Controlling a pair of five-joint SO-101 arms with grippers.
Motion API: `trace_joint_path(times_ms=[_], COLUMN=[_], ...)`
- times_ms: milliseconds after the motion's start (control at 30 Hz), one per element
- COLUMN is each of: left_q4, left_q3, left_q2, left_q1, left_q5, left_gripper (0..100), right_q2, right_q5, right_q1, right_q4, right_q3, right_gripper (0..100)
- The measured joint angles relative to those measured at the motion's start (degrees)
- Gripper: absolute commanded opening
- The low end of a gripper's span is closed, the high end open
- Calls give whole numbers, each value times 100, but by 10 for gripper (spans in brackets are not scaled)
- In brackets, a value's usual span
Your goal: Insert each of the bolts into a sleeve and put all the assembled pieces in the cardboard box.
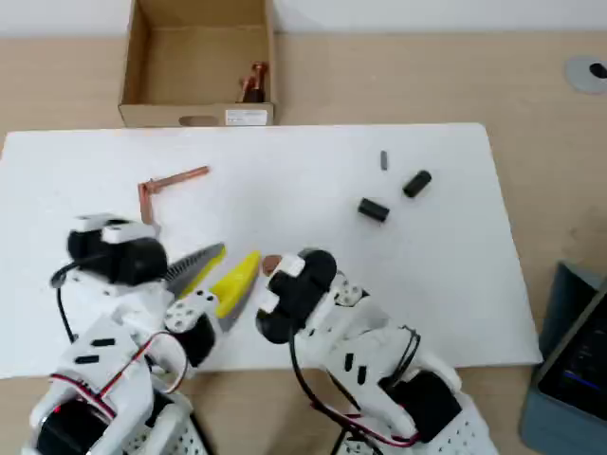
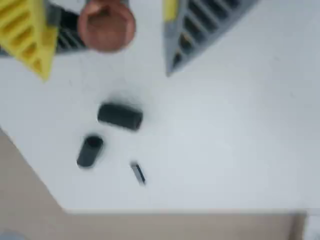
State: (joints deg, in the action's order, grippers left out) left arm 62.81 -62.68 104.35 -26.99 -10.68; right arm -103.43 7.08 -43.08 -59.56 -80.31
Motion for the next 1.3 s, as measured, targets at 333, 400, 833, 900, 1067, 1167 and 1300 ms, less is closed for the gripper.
trace_joint_path(times_ms=[333,400,833,900,1067,1167,1300], left_q4=[0,0,0,-114,-633,-905,-993], left_q3=[70,-123,-2532,-2716,-3200,-3358,-3358], left_q2=[9,9,-9,-9,-9,-9,-9], left_q1=[1248,1670,3235,3253,3253,3253,3253], left_q5=[492,492,888,1081,1415,1451,1477], left_gripper=[2,2,2,2,2,2,2], right_q2=[0,0,2004,2760,4484,5468,6655], right_q5=[0,-132,-1380,-1398,-1398,-1380,-1125], right_q1=[756,1090,1705,1705,1705,1705,1705], right_q4=[-281,-484,-835,-695,-193,141,695], right_q3=[0,0,2295,2901,4316,4976,5758], right_gripper=[9,9,9,9,9,9,9])
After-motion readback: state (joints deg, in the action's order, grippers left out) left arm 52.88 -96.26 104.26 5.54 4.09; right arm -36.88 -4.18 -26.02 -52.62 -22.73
